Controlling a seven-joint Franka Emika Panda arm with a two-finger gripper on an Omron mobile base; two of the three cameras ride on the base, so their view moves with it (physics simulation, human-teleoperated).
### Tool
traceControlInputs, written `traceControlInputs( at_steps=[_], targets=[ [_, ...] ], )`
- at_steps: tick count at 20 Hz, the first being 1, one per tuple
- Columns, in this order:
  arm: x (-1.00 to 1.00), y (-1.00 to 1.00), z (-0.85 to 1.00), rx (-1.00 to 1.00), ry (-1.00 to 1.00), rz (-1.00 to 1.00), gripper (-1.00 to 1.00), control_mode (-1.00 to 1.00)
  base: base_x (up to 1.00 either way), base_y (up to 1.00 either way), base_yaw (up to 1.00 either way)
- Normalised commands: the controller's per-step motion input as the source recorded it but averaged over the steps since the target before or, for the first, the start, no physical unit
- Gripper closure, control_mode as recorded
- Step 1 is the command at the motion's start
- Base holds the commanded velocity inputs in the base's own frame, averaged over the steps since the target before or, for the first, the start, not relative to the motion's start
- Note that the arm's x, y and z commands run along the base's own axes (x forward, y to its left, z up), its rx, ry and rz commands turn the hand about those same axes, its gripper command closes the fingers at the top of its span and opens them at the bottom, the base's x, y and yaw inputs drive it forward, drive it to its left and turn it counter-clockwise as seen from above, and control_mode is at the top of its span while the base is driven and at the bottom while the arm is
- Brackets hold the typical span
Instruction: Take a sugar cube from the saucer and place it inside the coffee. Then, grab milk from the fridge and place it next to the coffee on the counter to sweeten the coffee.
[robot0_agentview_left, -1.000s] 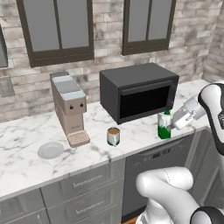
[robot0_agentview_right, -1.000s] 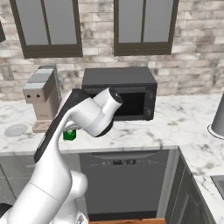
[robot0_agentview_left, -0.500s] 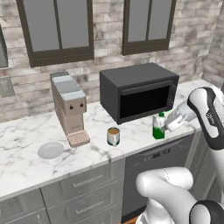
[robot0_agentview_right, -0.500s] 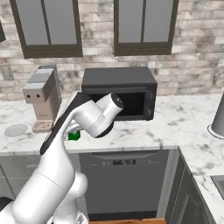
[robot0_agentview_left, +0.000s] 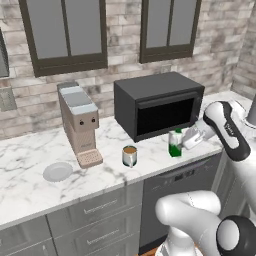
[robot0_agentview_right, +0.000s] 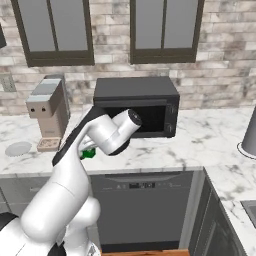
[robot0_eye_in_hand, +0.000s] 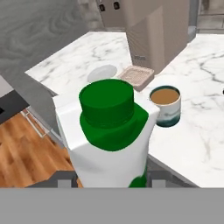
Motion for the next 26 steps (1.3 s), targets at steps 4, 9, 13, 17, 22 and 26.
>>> traceControlInputs(
  at_steps=[4, 9, 13, 17, 22, 26],
  targets=[
    [0.29, 0.0, -0.29, 0.0, 0.0, 0.0, 1.0, -1.0, 0.0, 0.0, 0.0],
    [0.12, 0.02, -0.27, 0.0, 0.0, 0.0, 1.0, -1.0, 0.0, 0.0, 0.0],
    [0.14, 0.14, -0.21, 0.0, 0.0, 0.0, 1.0, -1.0, 0.0, 0.0, 0.0],
    [0.24, 0.3, -0.27, 0.0, 0.0, -0.03, 1.0, -1.0, 0.0, 0.0, 0.0],
    [0.35, 0.22, -0.26, 0.0, 0.0, -0.05, 1.0, -1.0, 0.0, 0.0, 0.0],
    [0.37, 0.08, -0.24, 0.0, 0.0, -0.05, 1.0, -1.0, 0.0, 0.0, 0.0]
  ],
)
